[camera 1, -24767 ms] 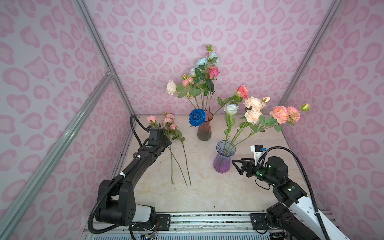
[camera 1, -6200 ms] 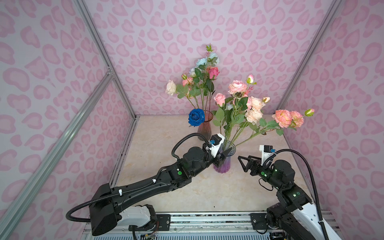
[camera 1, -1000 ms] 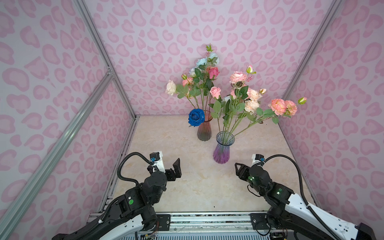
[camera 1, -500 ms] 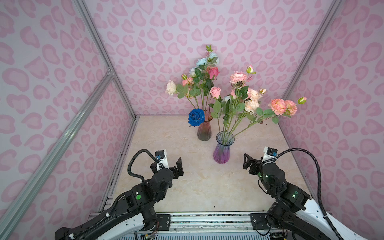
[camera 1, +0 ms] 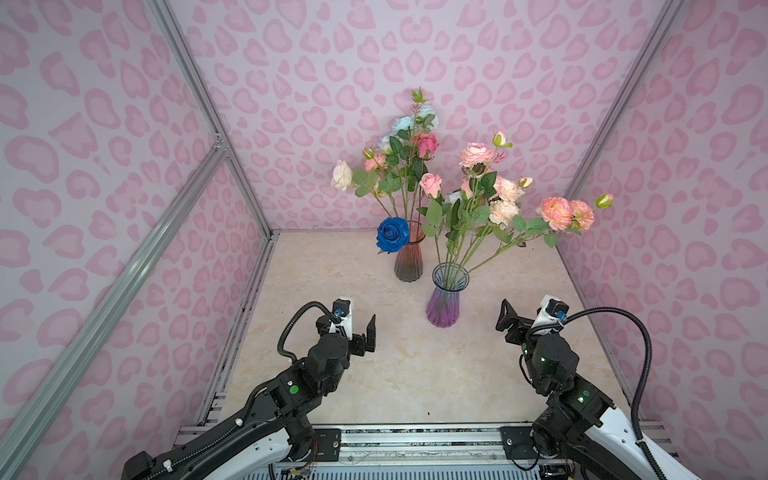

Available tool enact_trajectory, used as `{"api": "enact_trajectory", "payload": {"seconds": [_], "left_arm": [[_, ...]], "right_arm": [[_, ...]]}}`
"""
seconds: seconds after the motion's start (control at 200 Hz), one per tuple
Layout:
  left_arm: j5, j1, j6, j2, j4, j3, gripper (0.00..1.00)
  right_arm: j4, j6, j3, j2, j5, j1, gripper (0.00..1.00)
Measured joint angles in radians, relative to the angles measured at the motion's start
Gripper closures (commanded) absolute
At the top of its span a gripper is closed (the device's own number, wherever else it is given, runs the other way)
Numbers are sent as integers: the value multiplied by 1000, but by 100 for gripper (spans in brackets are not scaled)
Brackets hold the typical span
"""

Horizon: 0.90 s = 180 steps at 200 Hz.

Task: Arrange the flowers into the vase

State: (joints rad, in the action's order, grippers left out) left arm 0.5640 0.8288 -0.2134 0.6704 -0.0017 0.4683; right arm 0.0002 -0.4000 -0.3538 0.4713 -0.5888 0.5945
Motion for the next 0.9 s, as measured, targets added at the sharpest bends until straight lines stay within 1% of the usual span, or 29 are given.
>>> {"api": "enact_trajectory", "payload": {"seconds": [0.16, 0.305, 0.43, 0.49, 0.545, 0.685, 0.755, 0.9], "left_arm": [[-62, -86, 29, -24, 51, 9, 2], [-101, -200, 84, -2, 153, -35, 2], [-153, -355, 109, 89, 271, -118, 2], [-167, -439, 112, 129, 293, -139, 2], [-177, -493, 119, 145, 332, -148, 2], [-209, -598, 137, 196, 452, -166, 2], [-215, -643, 144, 258, 513, -173, 2], [-233, -695, 172, 420, 655, -193, 2]], "right_arm": [[48, 31, 38, 0, 67, -105, 2], [137, 52, 57, 71, 119, -194, 2], [281, 51, 100, 174, 143, -279, 2], [328, 51, 94, 229, 159, -314, 2], [366, 56, 72, 272, 163, -335, 2], [486, 102, 58, 368, 192, -372, 2], [515, 124, 58, 410, 197, -385, 2], [560, 150, 58, 450, 224, -408, 2]]}}
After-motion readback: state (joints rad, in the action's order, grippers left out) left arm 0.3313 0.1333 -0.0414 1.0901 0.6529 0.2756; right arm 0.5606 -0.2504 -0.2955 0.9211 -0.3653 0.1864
